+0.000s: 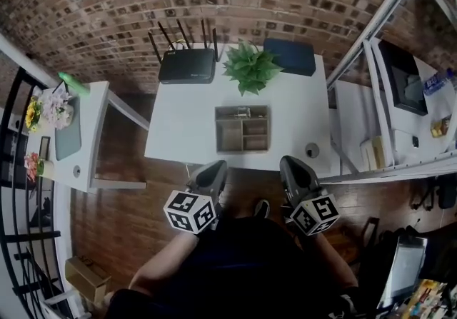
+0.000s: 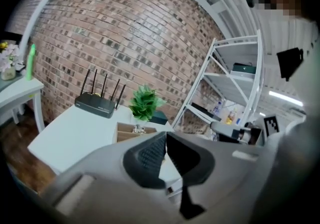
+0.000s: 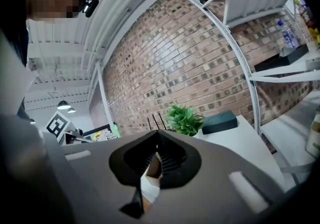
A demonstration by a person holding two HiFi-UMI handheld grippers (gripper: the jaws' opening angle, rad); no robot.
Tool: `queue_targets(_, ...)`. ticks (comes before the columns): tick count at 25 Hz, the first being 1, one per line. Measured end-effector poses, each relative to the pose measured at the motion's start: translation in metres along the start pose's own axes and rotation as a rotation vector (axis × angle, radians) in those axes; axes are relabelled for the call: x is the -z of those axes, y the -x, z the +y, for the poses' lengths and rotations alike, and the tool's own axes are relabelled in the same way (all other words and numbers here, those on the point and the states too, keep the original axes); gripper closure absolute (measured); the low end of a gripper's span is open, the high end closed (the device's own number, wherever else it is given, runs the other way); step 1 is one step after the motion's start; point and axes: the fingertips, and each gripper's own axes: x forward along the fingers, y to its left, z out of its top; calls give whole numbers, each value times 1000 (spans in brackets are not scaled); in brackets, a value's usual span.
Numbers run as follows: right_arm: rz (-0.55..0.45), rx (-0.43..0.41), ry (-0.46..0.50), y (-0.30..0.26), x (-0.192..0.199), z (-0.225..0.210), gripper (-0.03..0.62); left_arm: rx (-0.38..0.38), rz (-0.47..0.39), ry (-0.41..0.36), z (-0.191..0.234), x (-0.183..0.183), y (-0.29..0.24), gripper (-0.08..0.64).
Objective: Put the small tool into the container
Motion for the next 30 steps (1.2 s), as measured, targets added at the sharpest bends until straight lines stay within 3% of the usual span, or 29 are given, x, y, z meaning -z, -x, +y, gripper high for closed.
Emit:
queue_targets(15, 61, -116, -4, -17, 19, 34, 581, -24, 8, 10, 11, 9, 15, 554)
queue_targets(30, 70, -122, 7, -18, 23, 37, 581, -31, 21, 15, 15, 14, 17, 554)
